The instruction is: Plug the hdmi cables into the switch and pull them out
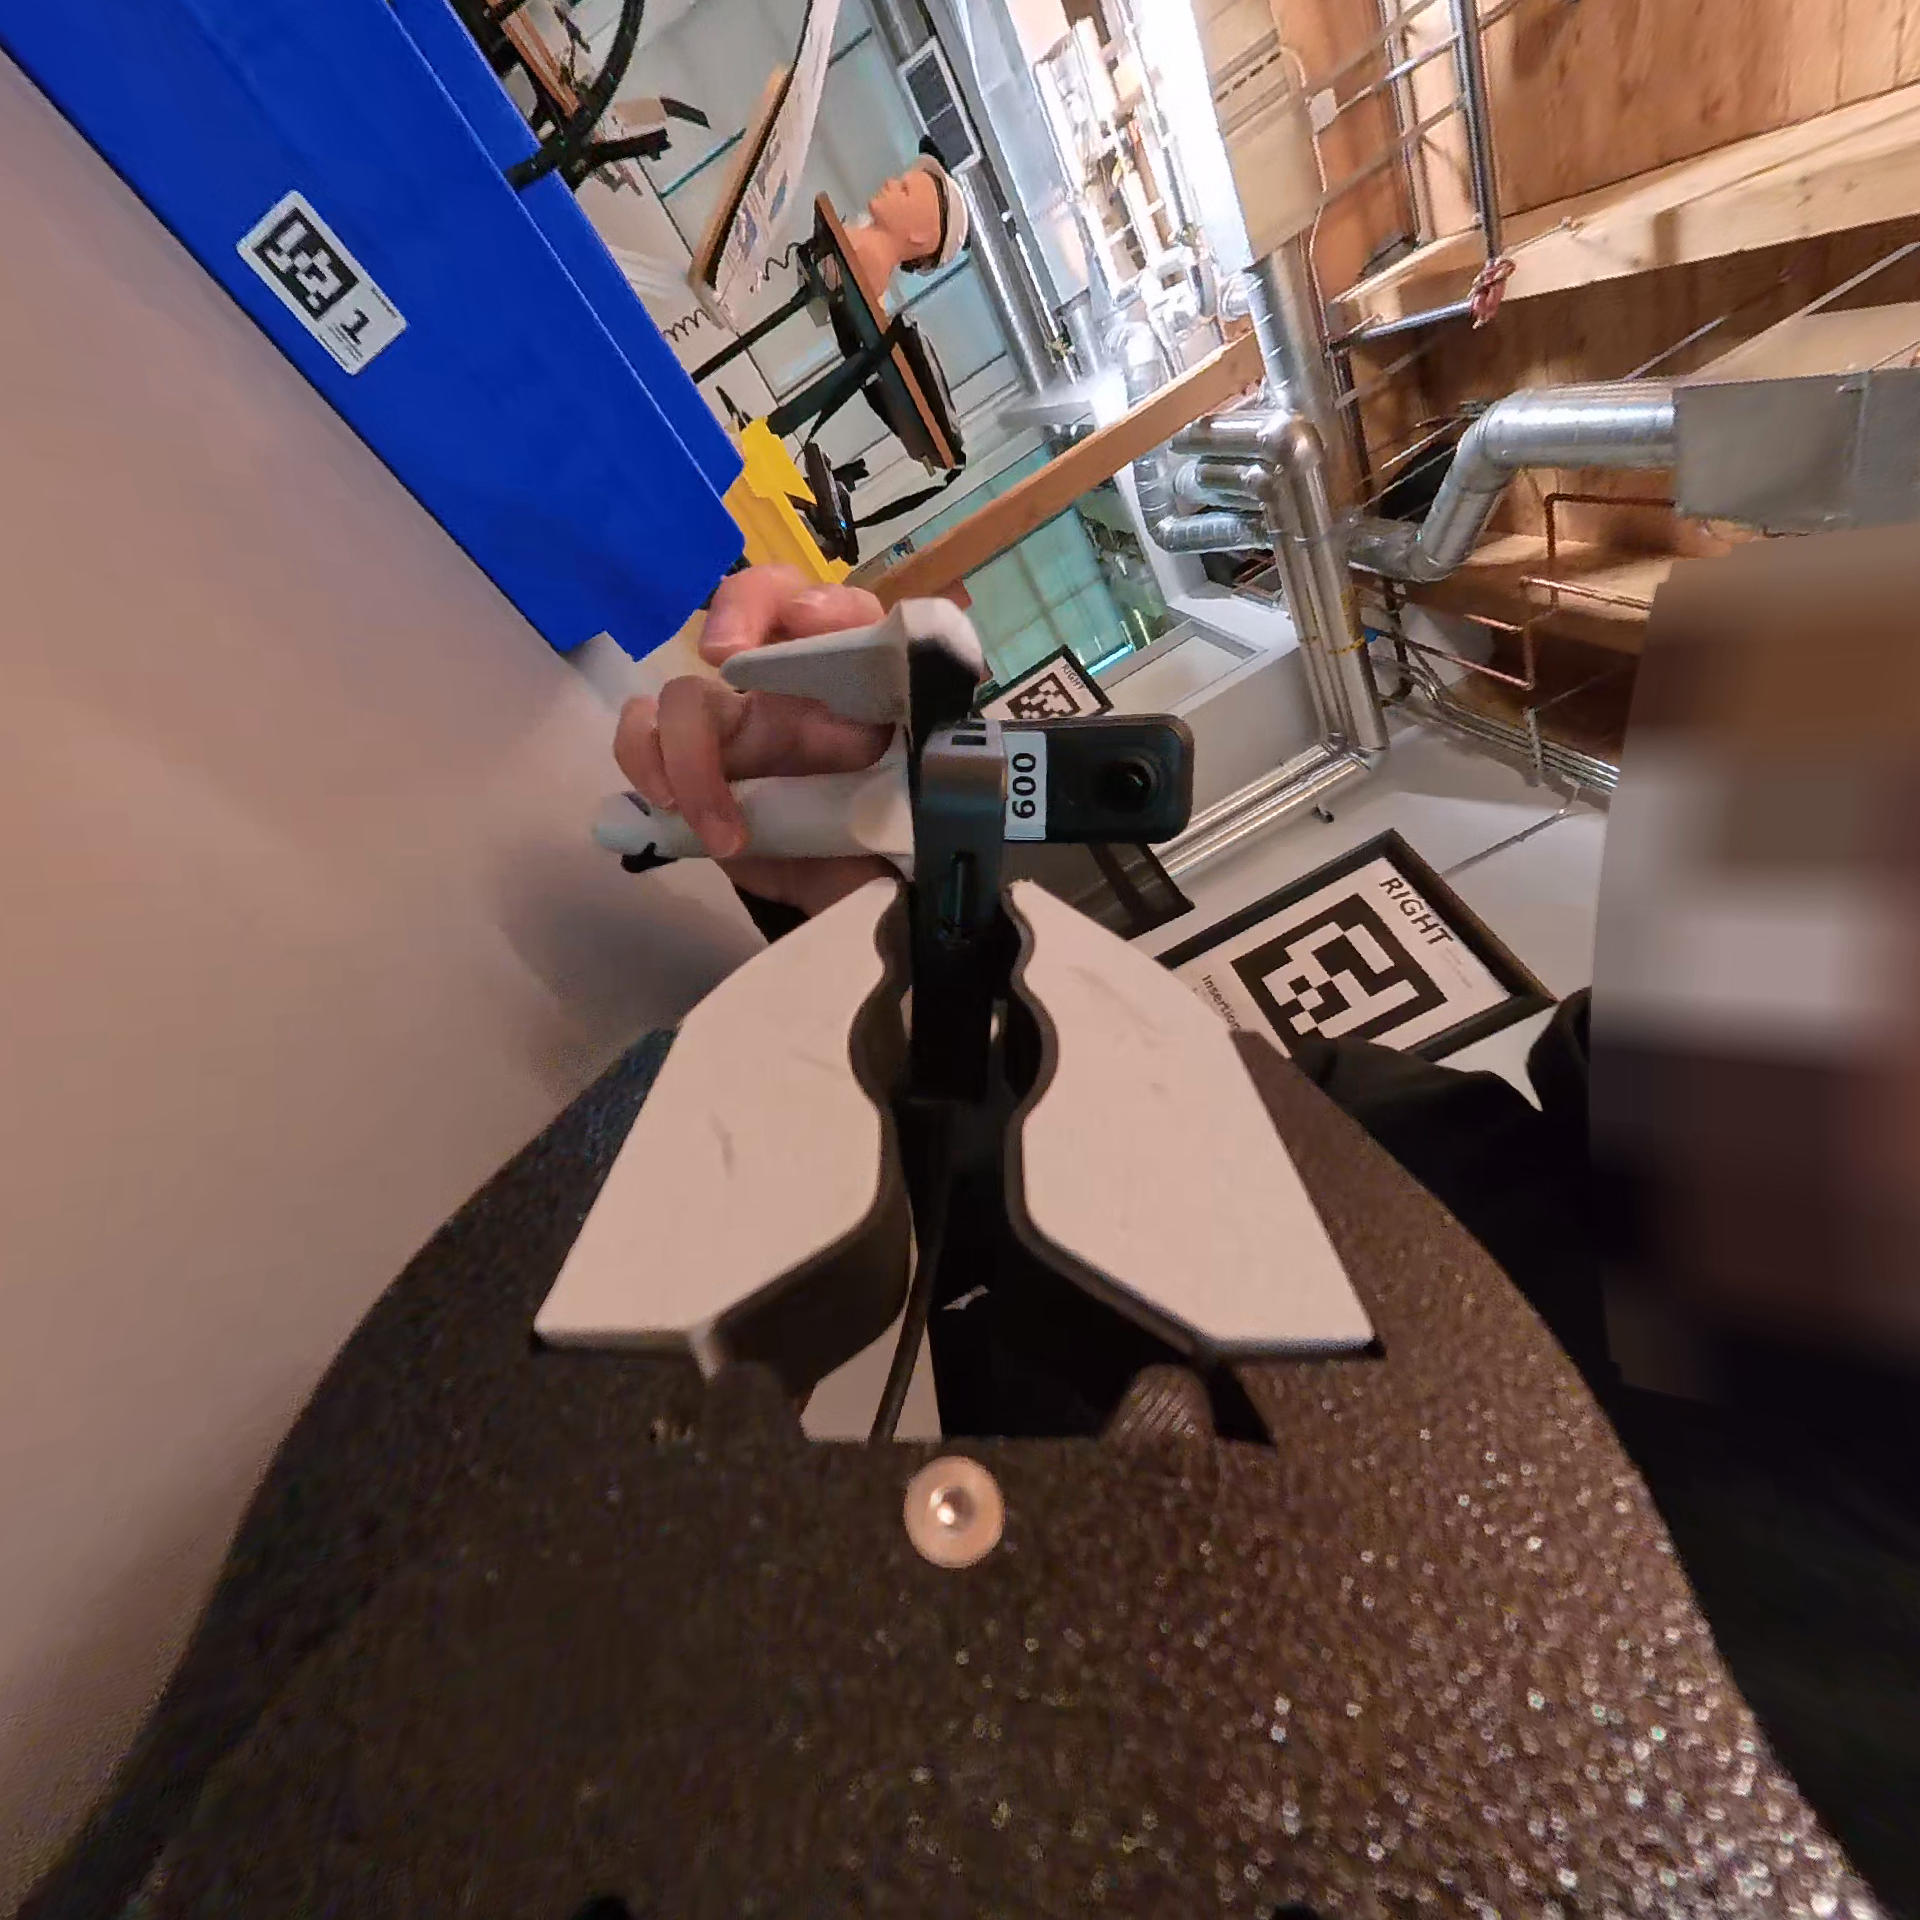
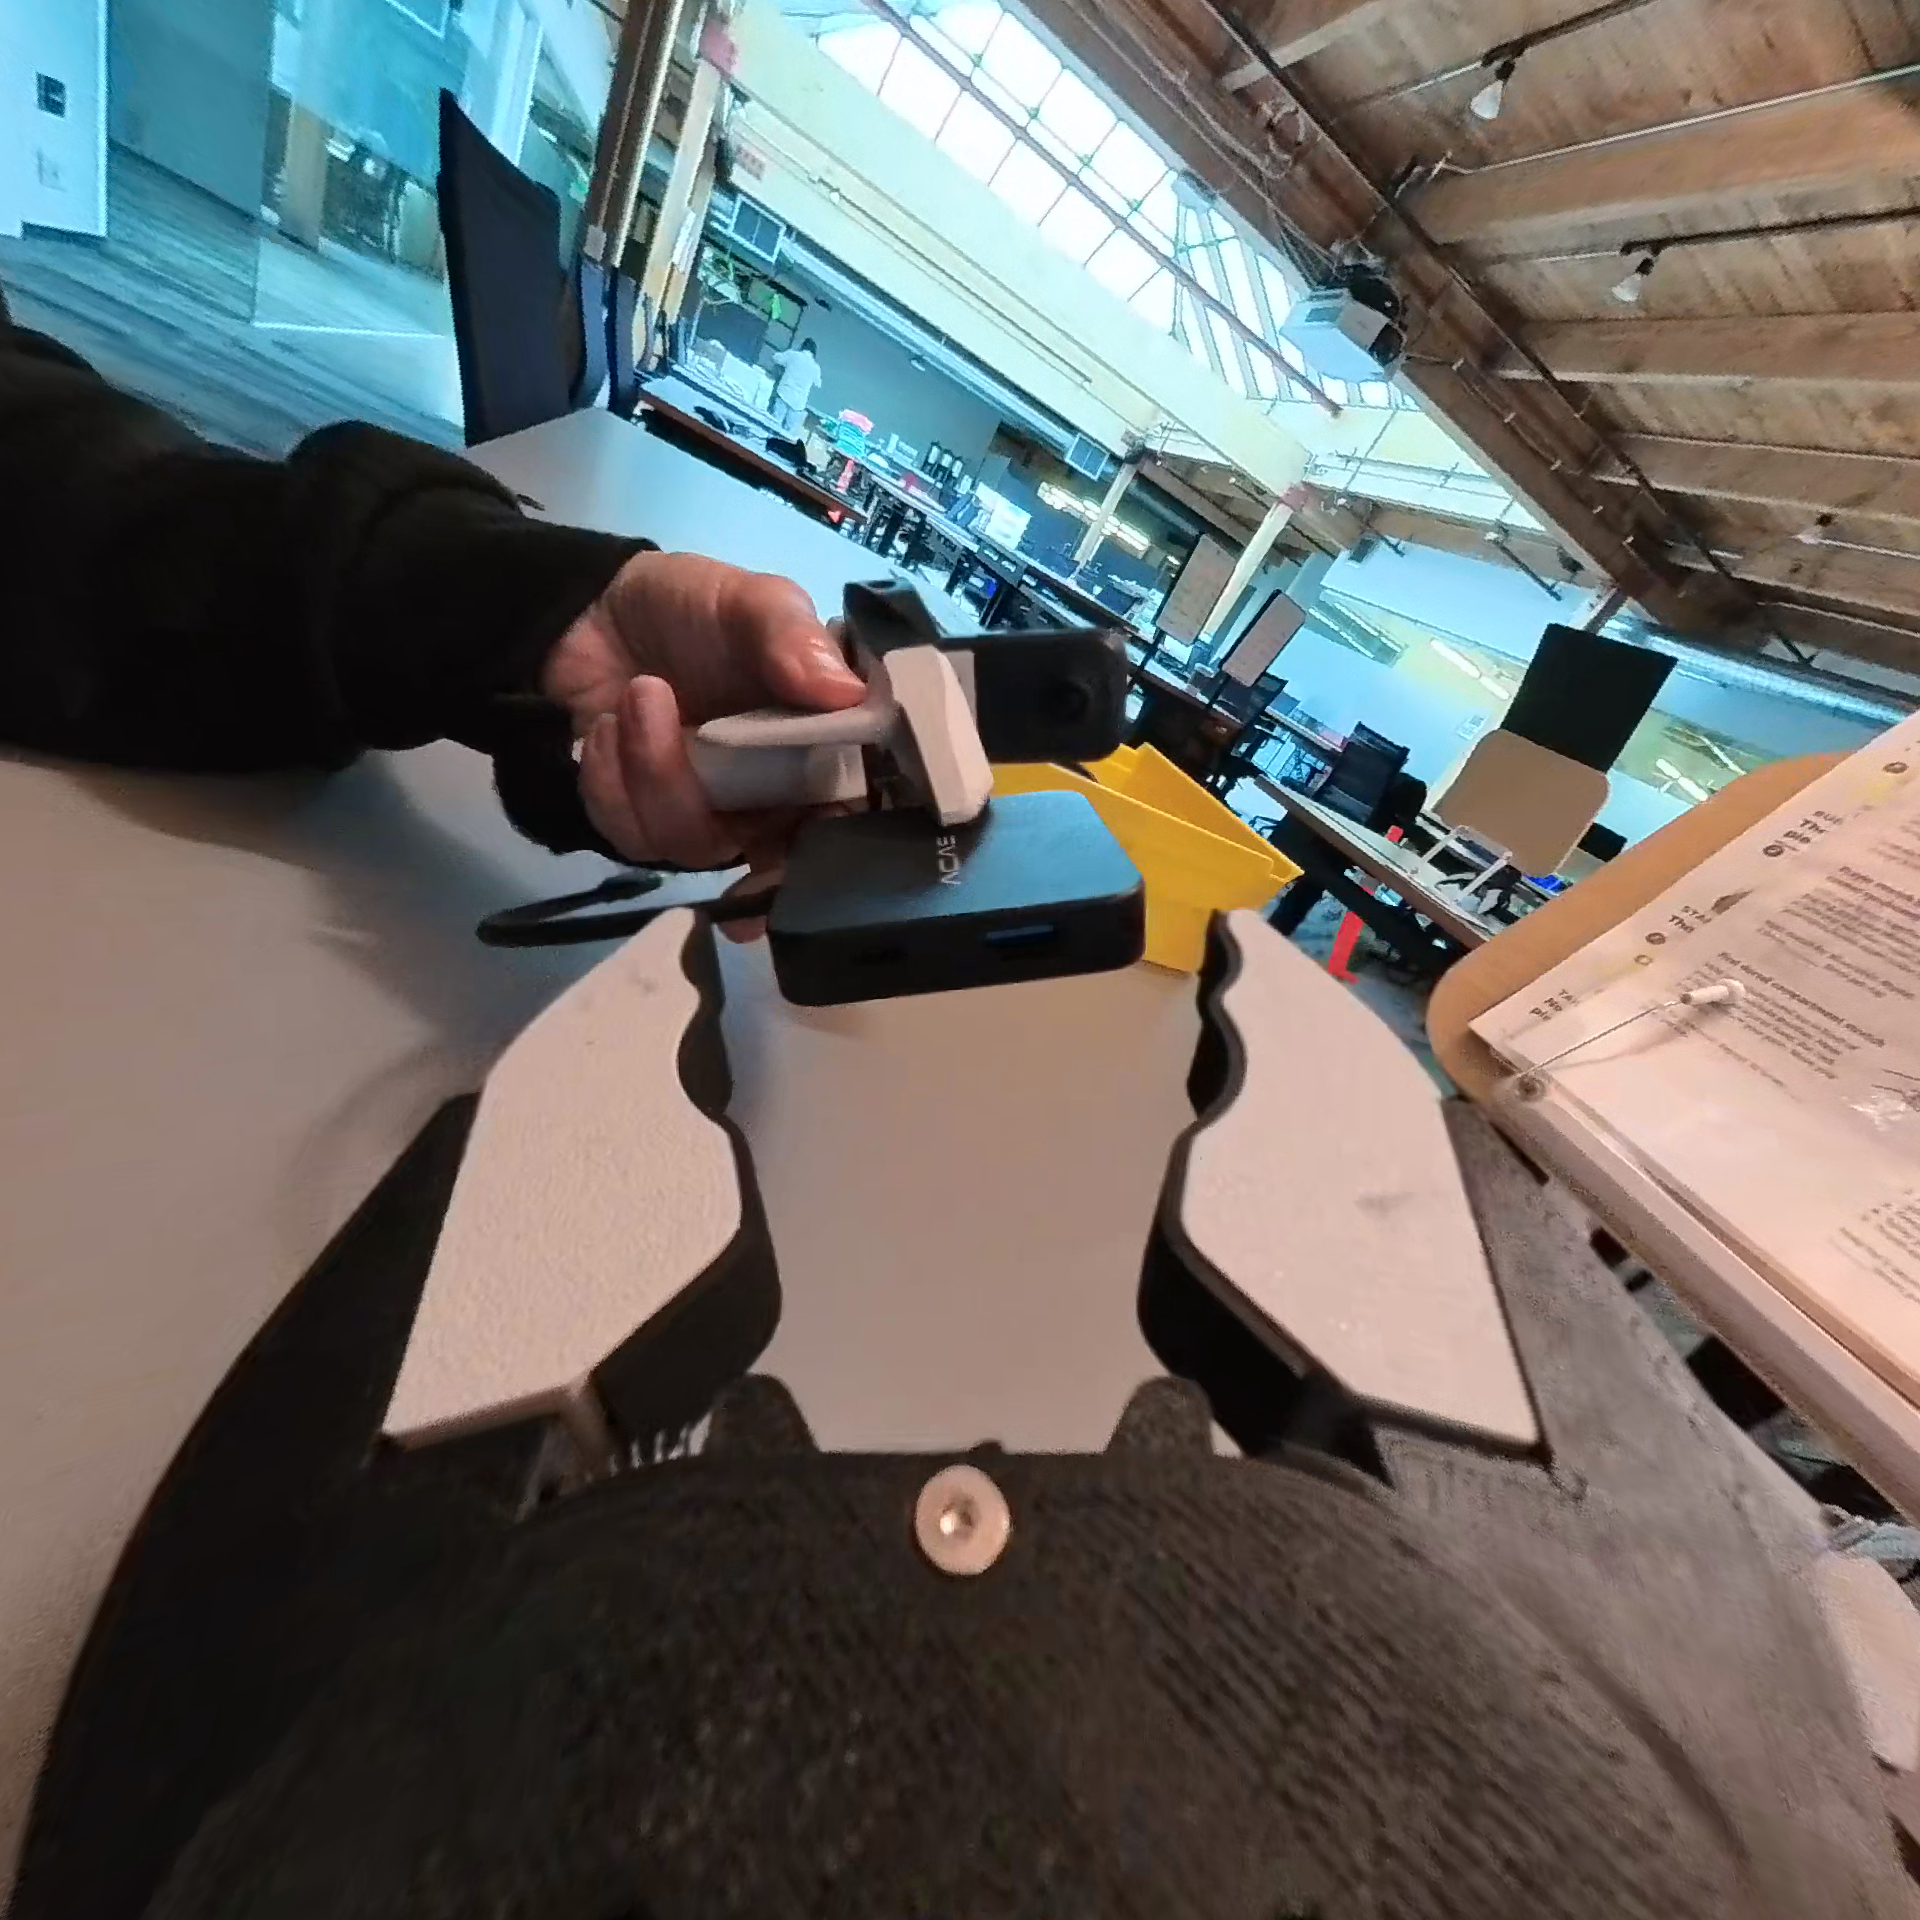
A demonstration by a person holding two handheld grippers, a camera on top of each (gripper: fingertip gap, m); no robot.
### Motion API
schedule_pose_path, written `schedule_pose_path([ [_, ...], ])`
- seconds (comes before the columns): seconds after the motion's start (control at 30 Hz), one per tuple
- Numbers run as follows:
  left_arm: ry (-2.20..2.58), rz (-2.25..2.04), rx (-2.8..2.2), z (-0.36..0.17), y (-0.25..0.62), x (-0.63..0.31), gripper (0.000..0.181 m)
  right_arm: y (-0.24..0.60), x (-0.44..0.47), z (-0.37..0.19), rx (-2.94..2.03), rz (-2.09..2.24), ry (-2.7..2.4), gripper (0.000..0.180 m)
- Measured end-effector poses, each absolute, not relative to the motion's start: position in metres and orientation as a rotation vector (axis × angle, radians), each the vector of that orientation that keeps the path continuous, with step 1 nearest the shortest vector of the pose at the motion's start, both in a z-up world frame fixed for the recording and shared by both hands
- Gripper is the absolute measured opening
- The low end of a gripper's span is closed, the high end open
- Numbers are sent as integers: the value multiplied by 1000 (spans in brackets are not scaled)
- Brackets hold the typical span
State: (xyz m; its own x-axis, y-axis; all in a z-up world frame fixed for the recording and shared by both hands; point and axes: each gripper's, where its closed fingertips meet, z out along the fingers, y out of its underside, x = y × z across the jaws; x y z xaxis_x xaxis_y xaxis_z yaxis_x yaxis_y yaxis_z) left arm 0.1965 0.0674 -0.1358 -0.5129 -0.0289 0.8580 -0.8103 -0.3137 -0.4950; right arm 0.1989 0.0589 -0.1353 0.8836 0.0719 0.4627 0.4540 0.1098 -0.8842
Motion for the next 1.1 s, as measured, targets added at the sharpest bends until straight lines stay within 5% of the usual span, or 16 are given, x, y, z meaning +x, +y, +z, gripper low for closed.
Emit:
schedule_pose_path([
  [0.07, -1374, 1853, 1077, -137, 65, 194, 14, 57, 198, -142, -1476, -311, -485, 76],
  [1.1, -1420, 1749, 1115, -148, 56, 190, 14, 53, 187, -148, -1559, -316, -530, 73],
])
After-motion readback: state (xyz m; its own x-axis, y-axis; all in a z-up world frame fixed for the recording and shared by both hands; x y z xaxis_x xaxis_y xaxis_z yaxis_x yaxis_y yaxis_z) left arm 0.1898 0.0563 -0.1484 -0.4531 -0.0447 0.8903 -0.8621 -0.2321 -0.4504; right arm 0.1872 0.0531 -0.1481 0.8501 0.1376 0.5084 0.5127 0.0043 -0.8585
